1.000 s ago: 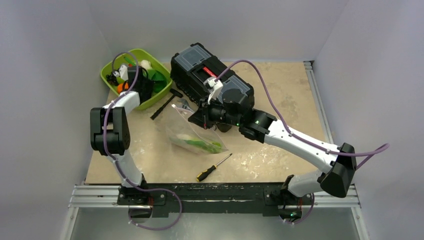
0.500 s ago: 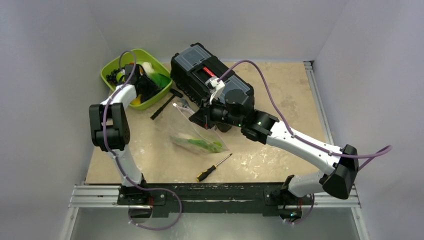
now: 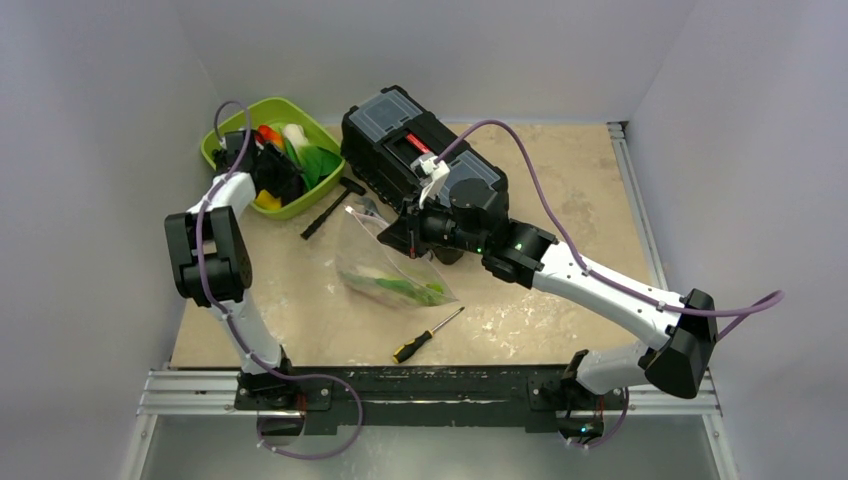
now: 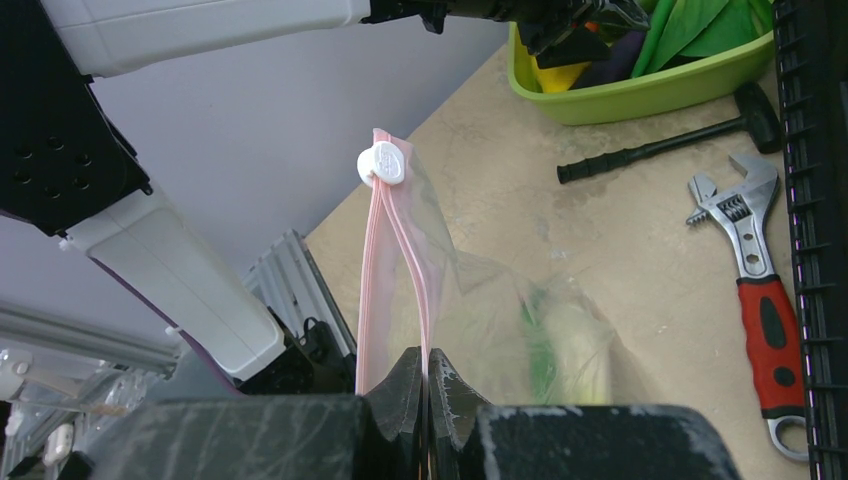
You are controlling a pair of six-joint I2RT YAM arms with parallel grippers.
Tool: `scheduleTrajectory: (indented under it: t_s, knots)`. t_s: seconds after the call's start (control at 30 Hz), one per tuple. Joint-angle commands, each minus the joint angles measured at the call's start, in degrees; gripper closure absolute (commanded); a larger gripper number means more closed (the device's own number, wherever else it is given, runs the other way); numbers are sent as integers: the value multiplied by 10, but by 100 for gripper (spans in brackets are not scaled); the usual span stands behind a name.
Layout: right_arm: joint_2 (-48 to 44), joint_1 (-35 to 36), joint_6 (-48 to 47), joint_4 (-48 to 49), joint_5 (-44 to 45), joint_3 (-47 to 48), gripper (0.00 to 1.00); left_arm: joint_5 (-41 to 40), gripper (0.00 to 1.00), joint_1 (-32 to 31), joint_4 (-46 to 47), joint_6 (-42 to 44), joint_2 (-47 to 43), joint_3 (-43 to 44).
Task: Place the food in the zip-top bag and seal the zipper
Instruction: Pick up the fake vegetable from the bin.
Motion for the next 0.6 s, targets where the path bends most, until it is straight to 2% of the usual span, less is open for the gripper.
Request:
scheduleTrajectory:
  t_s: [0.0, 0.17, 0.4, 0.47, 0.57]
  knots:
    - [-1, -3, 2, 28, -16, 7, 100, 14, 50, 1, 27, 17, 3, 39]
    - [5, -3, 5, 31, -21, 10, 100, 12, 61, 0, 37, 2, 29, 53]
    - [8, -3, 8, 32, -21, 13, 100, -20, 60, -2, 80, -55, 26, 5]
    - [8, -3, 9, 32, -21, 13, 100, -2, 59, -3, 104, -76, 37, -6]
    - [11, -3, 9, 32, -22, 14, 100, 15, 67, -2, 105, -91, 65, 6]
